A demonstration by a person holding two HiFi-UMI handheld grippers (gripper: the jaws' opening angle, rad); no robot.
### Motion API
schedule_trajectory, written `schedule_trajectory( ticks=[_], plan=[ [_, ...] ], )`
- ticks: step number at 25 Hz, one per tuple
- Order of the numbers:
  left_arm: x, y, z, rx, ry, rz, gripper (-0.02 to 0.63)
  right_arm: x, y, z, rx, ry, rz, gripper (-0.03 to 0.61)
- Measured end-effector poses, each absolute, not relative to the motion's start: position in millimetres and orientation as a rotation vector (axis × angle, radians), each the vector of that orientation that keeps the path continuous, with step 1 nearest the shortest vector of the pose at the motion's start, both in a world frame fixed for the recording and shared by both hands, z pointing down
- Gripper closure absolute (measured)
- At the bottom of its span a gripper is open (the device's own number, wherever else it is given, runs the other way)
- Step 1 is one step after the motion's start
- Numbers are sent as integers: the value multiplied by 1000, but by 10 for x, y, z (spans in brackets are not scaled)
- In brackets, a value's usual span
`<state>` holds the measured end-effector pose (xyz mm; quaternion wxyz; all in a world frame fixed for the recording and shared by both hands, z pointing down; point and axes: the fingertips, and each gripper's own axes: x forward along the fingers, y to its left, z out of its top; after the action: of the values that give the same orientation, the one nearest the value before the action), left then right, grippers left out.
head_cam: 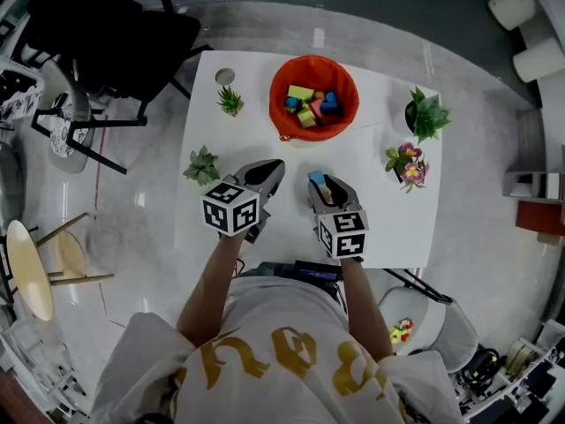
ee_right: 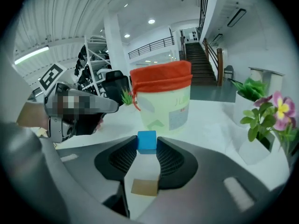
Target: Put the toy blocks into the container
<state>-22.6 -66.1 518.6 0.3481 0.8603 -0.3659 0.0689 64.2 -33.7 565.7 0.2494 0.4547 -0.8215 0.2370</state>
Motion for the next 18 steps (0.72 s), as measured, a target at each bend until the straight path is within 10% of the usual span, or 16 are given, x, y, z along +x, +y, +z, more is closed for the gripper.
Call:
schedule_trajectory(
  ticks=[18],
  plan=[
    [-386,-796,4471,2327,-1008,16,612,774,-550,4857,1468,-2357,585,416]
  ],
)
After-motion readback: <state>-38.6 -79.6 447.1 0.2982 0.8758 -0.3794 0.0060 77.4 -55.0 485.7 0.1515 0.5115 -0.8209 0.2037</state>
